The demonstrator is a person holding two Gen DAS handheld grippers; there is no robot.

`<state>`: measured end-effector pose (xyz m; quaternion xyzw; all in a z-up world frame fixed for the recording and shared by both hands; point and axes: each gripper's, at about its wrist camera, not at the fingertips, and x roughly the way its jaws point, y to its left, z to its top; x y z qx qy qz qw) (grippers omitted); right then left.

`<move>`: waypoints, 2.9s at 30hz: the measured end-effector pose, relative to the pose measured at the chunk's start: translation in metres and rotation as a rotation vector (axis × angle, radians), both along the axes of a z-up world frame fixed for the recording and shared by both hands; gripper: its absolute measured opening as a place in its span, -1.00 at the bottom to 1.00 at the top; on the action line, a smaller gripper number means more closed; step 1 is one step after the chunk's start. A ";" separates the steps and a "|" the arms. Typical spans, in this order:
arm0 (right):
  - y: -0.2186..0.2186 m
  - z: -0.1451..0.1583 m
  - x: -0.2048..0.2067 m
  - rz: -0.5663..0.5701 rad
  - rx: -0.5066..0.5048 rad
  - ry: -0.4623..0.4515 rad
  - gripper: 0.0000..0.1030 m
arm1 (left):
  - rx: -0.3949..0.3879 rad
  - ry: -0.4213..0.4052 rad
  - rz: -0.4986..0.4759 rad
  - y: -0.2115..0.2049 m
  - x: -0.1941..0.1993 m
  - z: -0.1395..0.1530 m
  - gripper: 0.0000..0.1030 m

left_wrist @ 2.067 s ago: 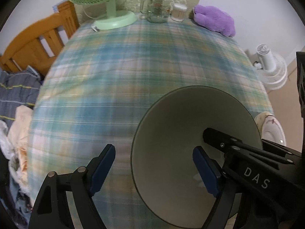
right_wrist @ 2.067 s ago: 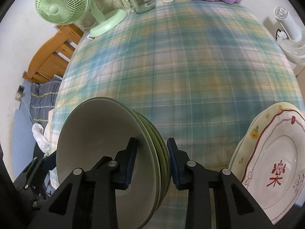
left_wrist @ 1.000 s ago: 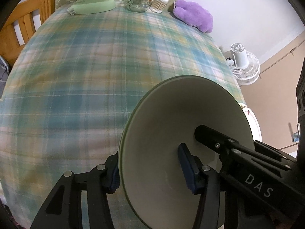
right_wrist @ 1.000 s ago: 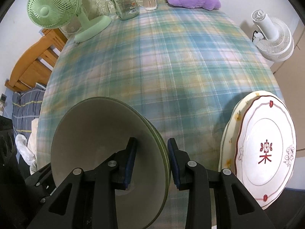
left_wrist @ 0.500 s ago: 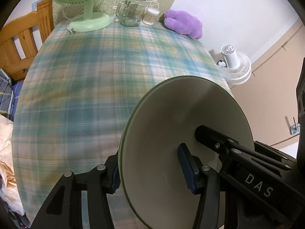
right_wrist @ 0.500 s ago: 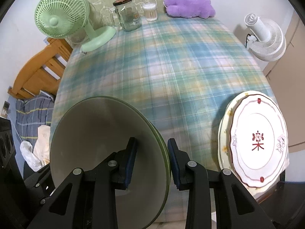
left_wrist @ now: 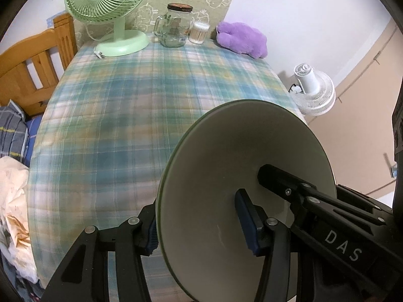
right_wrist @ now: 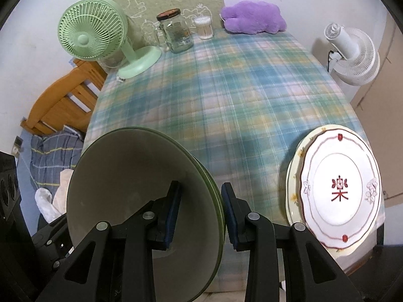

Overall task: Organize plates and bowls
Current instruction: 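Lift the nested bowls with both grippers and carry them over the plates, then lower the nested bowls onto the plate stack with both grippers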

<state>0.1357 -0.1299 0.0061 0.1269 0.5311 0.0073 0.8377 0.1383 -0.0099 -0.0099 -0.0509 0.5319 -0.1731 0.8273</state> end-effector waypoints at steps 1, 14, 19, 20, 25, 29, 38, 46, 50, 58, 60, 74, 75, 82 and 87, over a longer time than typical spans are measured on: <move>-0.002 0.000 0.000 0.011 0.000 -0.006 -0.30 | 0.002 0.002 0.006 -0.001 0.000 0.000 0.02; -0.046 0.008 -0.003 0.078 0.005 -0.002 -0.30 | -0.008 0.010 0.063 -0.047 -0.010 0.006 0.02; -0.068 0.009 -0.003 0.083 0.001 0.007 -0.30 | -0.008 0.014 0.068 -0.068 -0.011 0.006 0.02; -0.072 0.009 -0.003 0.084 -0.001 0.008 -0.30 | -0.008 0.013 0.070 -0.071 -0.012 0.006 0.02; -0.091 0.010 -0.003 0.095 -0.006 0.008 -0.30 | -0.015 0.011 0.078 -0.088 -0.013 0.006 0.01; -0.106 0.010 -0.004 0.095 -0.009 0.009 -0.30 | -0.019 0.014 0.081 -0.104 -0.014 0.005 0.01; -0.140 0.007 -0.006 0.098 -0.011 0.017 -0.30 | -0.032 0.028 0.091 -0.138 -0.015 0.000 0.01; -0.174 0.002 -0.005 0.106 -0.015 0.030 -0.30 | -0.037 0.048 0.104 -0.170 -0.015 -0.009 0.01; -0.190 -0.003 -0.006 0.109 -0.015 0.042 -0.30 | -0.040 0.059 0.109 -0.186 -0.014 -0.014 0.01; -0.214 -0.016 -0.001 0.119 -0.021 0.069 -0.30 | -0.048 0.091 0.119 -0.207 -0.011 -0.027 0.02; -0.218 -0.018 0.000 0.121 -0.025 0.076 -0.30 | -0.053 0.102 0.125 -0.211 -0.011 -0.032 0.02; -0.240 -0.031 0.008 0.126 -0.042 0.118 -0.30 | -0.046 0.127 0.111 -0.234 -0.002 -0.041 0.01; -0.242 -0.031 0.008 0.123 -0.044 0.121 -0.30 | -0.043 0.129 0.107 -0.236 -0.002 -0.041 0.01; -0.247 -0.035 0.007 0.107 -0.036 0.114 -0.23 | -0.012 0.113 0.092 -0.240 -0.001 -0.040 0.00; -0.248 -0.036 0.003 0.101 -0.033 0.083 -0.22 | 0.006 0.094 0.087 -0.240 -0.006 -0.041 0.18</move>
